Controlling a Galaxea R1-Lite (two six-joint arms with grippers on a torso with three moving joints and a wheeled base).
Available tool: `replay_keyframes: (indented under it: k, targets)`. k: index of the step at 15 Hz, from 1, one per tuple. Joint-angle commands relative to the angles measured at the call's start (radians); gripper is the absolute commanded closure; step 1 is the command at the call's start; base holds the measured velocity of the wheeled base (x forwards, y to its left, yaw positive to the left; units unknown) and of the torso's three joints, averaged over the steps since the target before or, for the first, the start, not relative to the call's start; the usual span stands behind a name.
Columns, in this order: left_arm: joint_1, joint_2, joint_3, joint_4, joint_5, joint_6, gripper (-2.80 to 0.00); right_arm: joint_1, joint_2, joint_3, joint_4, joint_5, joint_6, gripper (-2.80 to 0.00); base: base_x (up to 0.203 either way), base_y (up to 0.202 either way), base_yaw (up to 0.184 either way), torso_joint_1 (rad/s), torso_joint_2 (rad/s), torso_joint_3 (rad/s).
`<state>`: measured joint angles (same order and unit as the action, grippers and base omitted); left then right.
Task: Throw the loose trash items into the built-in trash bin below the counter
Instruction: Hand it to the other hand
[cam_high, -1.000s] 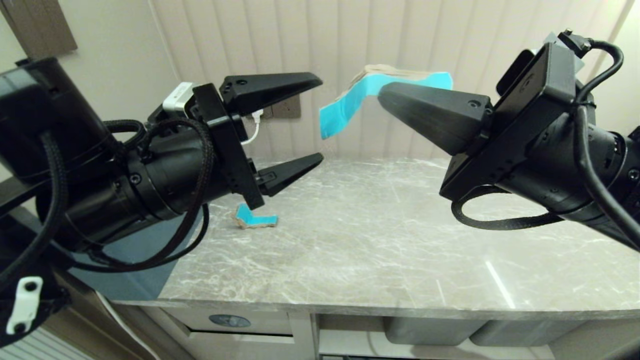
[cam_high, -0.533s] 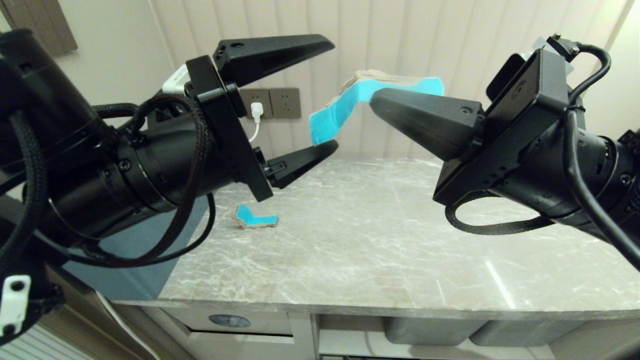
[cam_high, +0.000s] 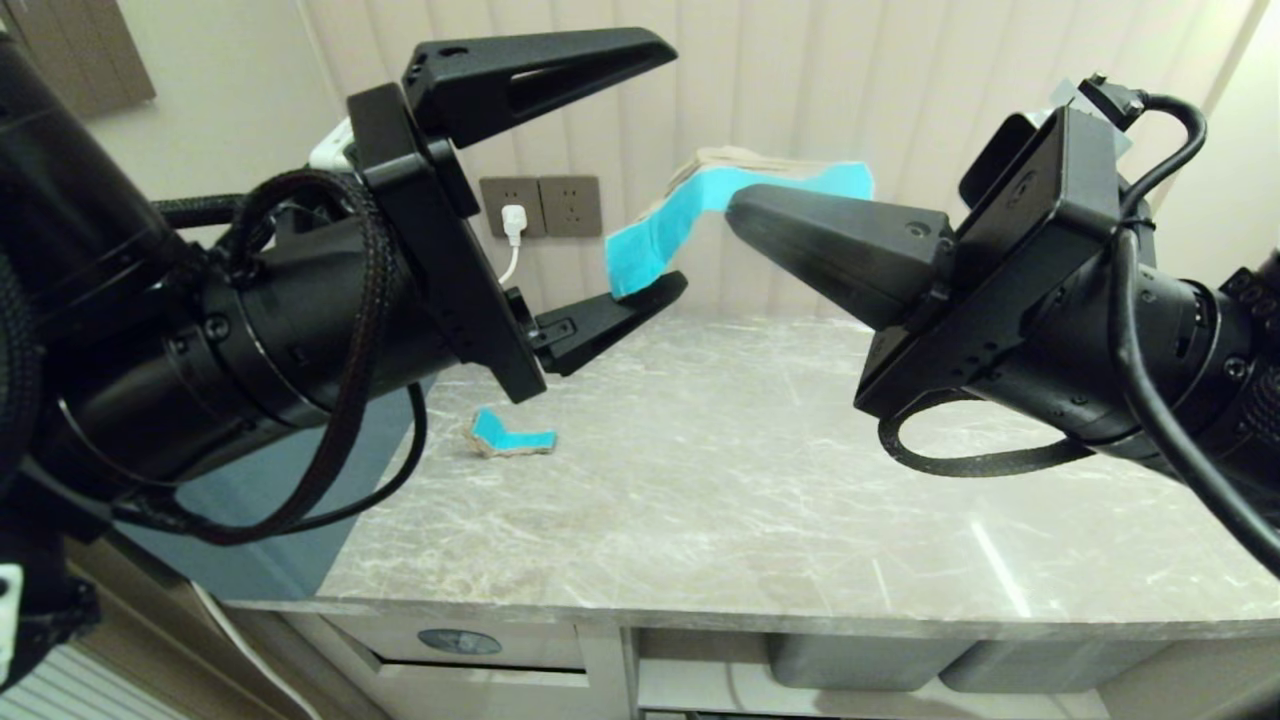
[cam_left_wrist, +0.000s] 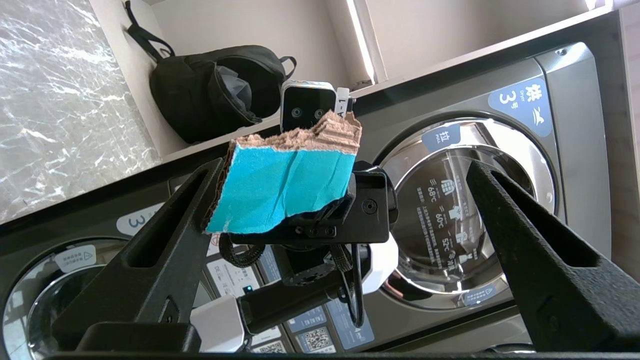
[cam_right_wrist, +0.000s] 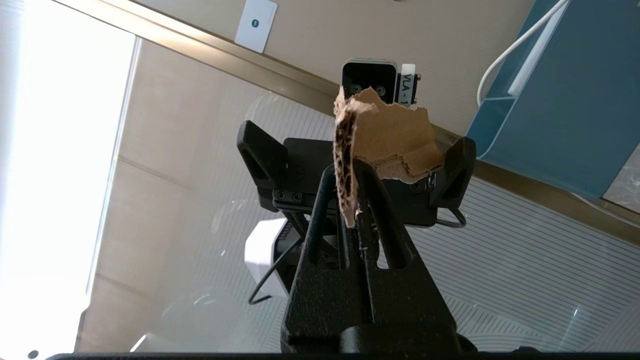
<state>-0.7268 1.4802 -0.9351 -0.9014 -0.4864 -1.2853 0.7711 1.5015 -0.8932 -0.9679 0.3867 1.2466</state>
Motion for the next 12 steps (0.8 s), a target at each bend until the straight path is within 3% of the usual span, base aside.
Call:
replay_keyframes:
  k: [1,12]
  targets:
    - [0.0,-0.009,-0.001,-0.005,-0.003,-0.008,-2.8,0.001,0.002,0.0,-0.006,0.003,0.007,0.0,0.0,0.0,0.0,0.0,0.0,0.0]
    - [0.001,-0.005,-0.001,-0.005,0.003,0.0,-2.8,0.005,-0.003,0.013,-0.006,0.003,0.005,0.0,0.0,0.0,0.0,0.0,0.0,0.0]
